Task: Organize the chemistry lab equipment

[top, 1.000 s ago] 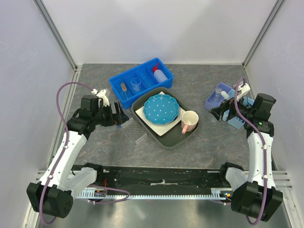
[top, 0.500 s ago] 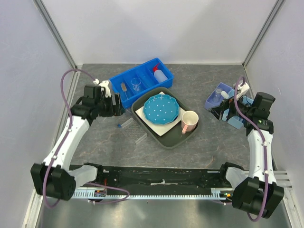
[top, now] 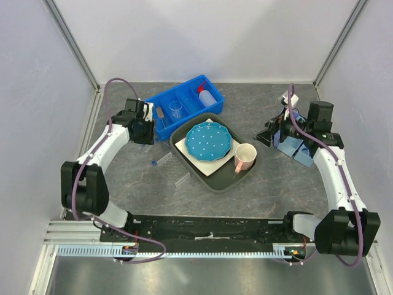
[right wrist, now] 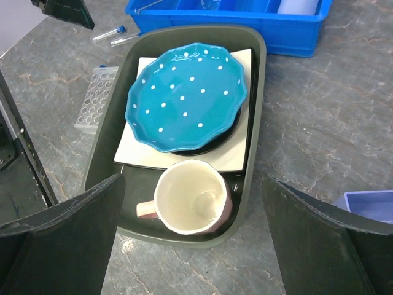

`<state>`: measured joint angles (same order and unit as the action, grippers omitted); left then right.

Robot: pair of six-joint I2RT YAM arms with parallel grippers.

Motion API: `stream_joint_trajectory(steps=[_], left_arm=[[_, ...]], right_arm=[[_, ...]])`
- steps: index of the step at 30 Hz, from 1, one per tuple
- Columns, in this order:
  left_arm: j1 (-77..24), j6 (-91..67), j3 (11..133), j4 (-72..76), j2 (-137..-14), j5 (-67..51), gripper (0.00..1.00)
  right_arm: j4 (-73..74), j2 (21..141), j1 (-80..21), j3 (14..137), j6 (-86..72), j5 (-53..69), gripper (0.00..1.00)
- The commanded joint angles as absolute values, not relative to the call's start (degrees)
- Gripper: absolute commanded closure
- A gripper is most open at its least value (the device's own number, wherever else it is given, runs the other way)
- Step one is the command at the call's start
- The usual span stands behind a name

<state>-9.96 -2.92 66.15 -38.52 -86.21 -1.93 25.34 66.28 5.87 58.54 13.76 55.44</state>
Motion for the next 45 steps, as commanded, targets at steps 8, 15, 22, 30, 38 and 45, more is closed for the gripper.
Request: stream_joint_trajectory(steps=[8, 15, 22, 30, 38, 45], left_arm=[[-9.8, 4.8, 65.6, -32.5, -89.7, 3.8, 0.62], [-9.8, 6.2, 60.3, -25.9, -86.1, 5.0, 0.64], [-9.8, 8.2, 55.5, -22.2, -84.3, 3.4, 0.64], [-9.8, 8.2, 55.5, -21.4, -85.3, 2.4, 0.63], [-9.8, 8.3, 53.7, -18.5, -84.6, -4.7, 0.63], [-9.8, 8.9, 53.9, -16.3, -88.1, -2.8, 0.65]], right_arm=[[22.4, 71.3, 5.1, 56.7, 17.0, 59.1, 0.02], [22.5, 74.7, 5.2, 56.3, 17.9, 61.6, 0.02], [24.1, 76.0, 5.1, 56.0, 21.2, 62.5, 0.02], [26.0, 77.1, 5.2, 56.1, 23.6, 63.5, 0.02], [26.8, 77.2, 5.1, 56.0, 24.7, 62.9, 0.02], [27.3, 76.9, 5.2, 56.3, 25.0, 63.2, 0.02]])
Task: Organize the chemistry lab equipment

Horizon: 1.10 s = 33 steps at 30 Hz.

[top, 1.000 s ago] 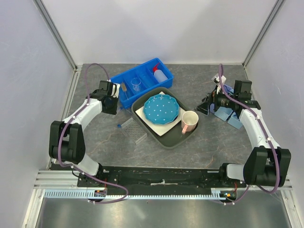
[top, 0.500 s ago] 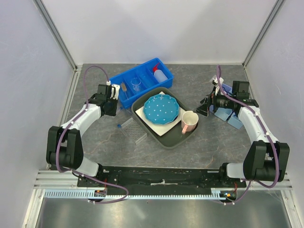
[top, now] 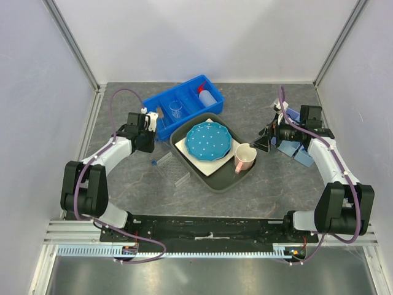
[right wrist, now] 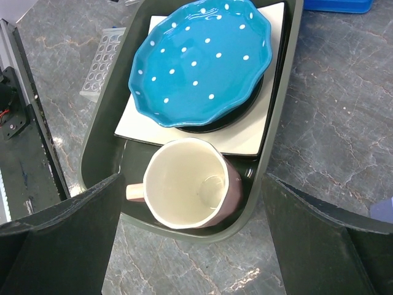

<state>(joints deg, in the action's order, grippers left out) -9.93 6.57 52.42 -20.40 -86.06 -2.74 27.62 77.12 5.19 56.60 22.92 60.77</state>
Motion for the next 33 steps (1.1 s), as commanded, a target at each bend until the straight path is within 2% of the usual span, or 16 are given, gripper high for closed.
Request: stream_joint_trajectory(steps=[1, 12, 23, 33], left_arm=[[-9.8, 8.9, 54.1, -16.1, -88.6, -2.1, 0.65], [-9.6, 8.7, 53.4, -15.3, -89.0, 7.6, 0.65], [-4.5, 8.0, 54.5, -16.7, -90.0, 8.9, 0.65], [-3.8, 8.2, 56.2, -18.6, -94.8, 6.5, 0.65]], right_arm=[[27.5, 76.9, 5.2, 56.3, 25.1, 63.2, 0.02], [28.3, 77.0, 5.2, 56.7, 25.9, 63.3, 0.02], [29.3, 77.3, 5.2, 57.0, 26.6, 63.2, 0.02], [29.8, 77.5, 5.1, 57.2, 27.1, 63.4, 0.02]])
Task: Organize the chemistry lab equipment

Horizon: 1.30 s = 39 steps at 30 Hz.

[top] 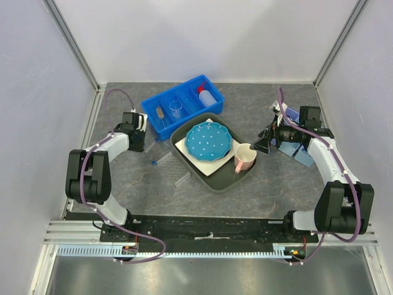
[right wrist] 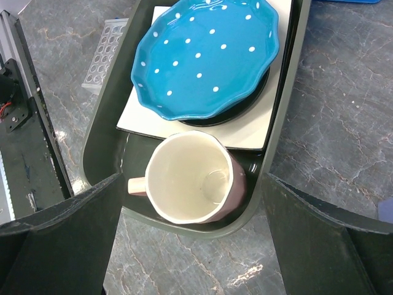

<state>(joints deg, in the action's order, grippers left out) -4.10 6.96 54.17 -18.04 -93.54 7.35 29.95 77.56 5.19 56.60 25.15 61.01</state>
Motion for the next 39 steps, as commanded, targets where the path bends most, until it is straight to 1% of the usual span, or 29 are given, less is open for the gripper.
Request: stream_joint_trajectory(steps=[1, 13, 16, 17, 19, 20, 22, 23, 26, 27, 29, 30, 33, 34, 36, 37, 39], left_arm=[[-3.6, 8.1, 56.2, -18.6, -95.0, 6.1, 0.65], [-1.2, 6.2, 58.3, -20.7, -99.3, 6.7, 0.66], [-0.9, 5.5, 58.7, -21.8, -100.0, 7.6, 0.71], [-0.7, 5.2, 58.9, -22.3, -100.5, 7.8, 0.75], [-0.3, 4.6, 59.0, -22.8, -100.6, 8.6, 0.79], [-0.1, 4.3, 59.1, -23.2, -100.6, 8.8, 0.87], [-0.2, 3.8, 59.1, -23.8, -99.8, 9.9, 0.9], [-0.1, 3.7, 59.1, -23.9, -98.0, 10.4, 0.94], [-0.1, 3.3, 58.3, -24.0, -94.1, 11.1, 0.96], [-0.1, 2.9, 57.7, -24.1, -90.7, 10.8, 0.96], [-0.1, 2.2, 57.0, -24.3, -87.3, 7.9, 0.96], [-0.1, 1.5, 55.9, -24.3, -83.4, 6.1, 0.96], [-0.1, 0.5, 52.8, -23.4, -77.2, -5.1, 0.97], [-0.1, 0.6, 51.9, -22.3, -72.7, -12.1, 0.97], [-0.2, -1.4, 49.1, -21.4, -68.5, -18.6, 0.98], [-0.2, -1.8, 48.3, -20.9, -63.8, -25.5, 0.98], [-1.6, -4.2, 45.5, -19.1, -59.2, -31.0, 0.98]], right_arm=[[30.0, 77.6, 5.1, 57.3, 27.1, 63.3, 0.02], [30.4, 77.5, 5.2, 57.5, 27.5, 63.5, 0.02], [30.5, 77.6, 5.1, 57.5, 27.5, 63.7, 0.02], [30.5, 77.5, 5.1, 57.6, 27.6, 63.7, 0.02], [30.6, 77.5, 5.2, 57.6, 27.6, 63.8, 0.02], [30.7, 77.6, 5.1, 57.5, 27.7, 63.8, 0.02], [30.8, 77.5, 5.2, 57.6, 27.9, 63.9, 0.02], [31.5, 77.4, 5.1, 57.4, 28.3, 64.2, 0.02], [34.5, 77.5, 5.2, 57.6, 31.6, 65.5, 0.02], [36.1, 77.7, 5.2, 57.8, 35.0, 66.3, 0.02], [40.6, 77.9, 5.1, 58.7, 38.8, 67.0, 0.02], [41.2, 77.9, 5.1, 59.0, 39.5, 67.4, 0.02], [44.7, 77.8, 4.4, 60.9, 41.6, 67.8, 0.02], [46.9, 77.8, 3.3, 62.0, 45.7, 67.3, 0.02], [54.0, 78.2, 1.6, 66.5, 49.3, 65.8, 0.02], [56.3, 78.2, 0.5, 68.4, 50.7, 64.9, 0.02], [60.2, 78.2, -2.7, 73.2, 52.2, 65.1, 0.02]])
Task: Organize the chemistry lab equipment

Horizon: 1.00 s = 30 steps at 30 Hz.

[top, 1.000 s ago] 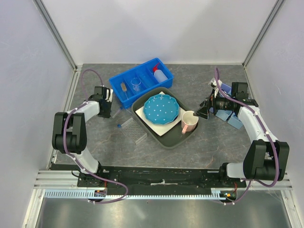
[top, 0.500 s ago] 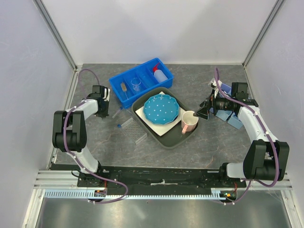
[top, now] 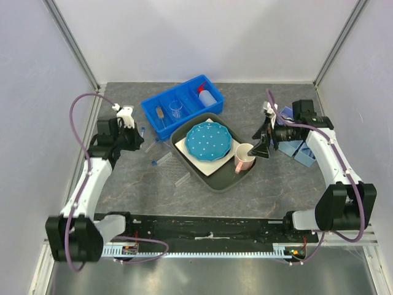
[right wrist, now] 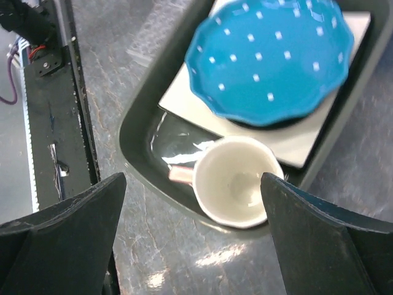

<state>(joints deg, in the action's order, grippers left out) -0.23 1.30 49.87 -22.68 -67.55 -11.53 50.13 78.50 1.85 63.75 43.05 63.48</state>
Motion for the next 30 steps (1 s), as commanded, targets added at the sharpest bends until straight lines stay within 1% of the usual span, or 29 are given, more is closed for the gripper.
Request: stream_joint_trajectory(steps=[1, 3, 5, 6, 8, 9, 10, 11, 12, 15, 20, 25, 26, 30], left_arm=[[-2.5, -4.9, 44.7, -18.6, -57.2, -35.5, 0.98], [-5.3, -8.4, 42.4, -16.0, -51.3, -37.8, 0.98], [-10.6, -11.0, 41.1, -14.2, -46.8, -39.3, 0.98], [-14.8, -13.9, 39.9, -11.7, -45.6, -39.2, 0.98], [-19.1, -16.8, 39.0, -9.9, -43.0, -37.4, 0.98], [-23.2, -17.5, 38.7, -9.1, -42.4, -36.1, 0.98], [-24.9, -18.0, 38.6, -8.9, -41.8, -34.1, 0.98], [-26.4, -19.5, 38.3, -8.4, -41.3, -33.5, 0.98], [-28.9, -20.2, 38.1, -7.2, -41.1, -32.6, 0.98], [-33.2, -20.8, 37.9, -7.1, -41.4, -30.0, 0.98], [-36.8, -20.4, 38.5, -7.0, -44.7, -27.2, 0.98], [-38.8, -19.9, 39.9, -6.9, -47.7, -25.5, 0.98], [-38.8, -19.8, 39.9, -6.9, -47.8, -25.3, 0.98], [-38.9, -19.5, 39.6, -7.0, -48.3, -25.2, 0.98]], right_arm=[[60.6, 78.0, -5.0, 75.8, 51.7, 65.6, 0.02], [61.0, 78.0, -8.4, 78.4, 49.3, 66.3, 0.02], [58.8, 78.5, -15.6, 82.3, 46.2, 64.0, 0.02], [56.3, 78.8, -20.8, 83.2, 37.7, 62.7, 0.02], [47.0, 79.1, -25.4, 84.2, 27.9, 57.3, 0.02], [45.5, 79.4, -29.1, 84.5, 23.6, 56.6, 0.02], [43.6, 79.8, -30.3, 85.5, 21.3, 56.3, 0.02], [41.9, 80.9, -30.9, 85.5, 18.3, 56.9, 0.02], [40.1, 81.5, -31.0, 85.2, 11.8, 57.2, 0.02], [34.5, 82.8, -31.1, 83.3, 3.7, 56.6, 0.02], [26.8, 83.8, -33.5, 79.5, -5.1, 58.2, 0.07], [26.2, 85.2, -35.2, 77.9, -6.6, 54.7, 0.19], [26.1, 85.4, -35.3, 77.6, -6.6, 54.7, 0.23], [25.2, 85.4, -36.5, 75.1, -7.3, 54.6, 0.3]])
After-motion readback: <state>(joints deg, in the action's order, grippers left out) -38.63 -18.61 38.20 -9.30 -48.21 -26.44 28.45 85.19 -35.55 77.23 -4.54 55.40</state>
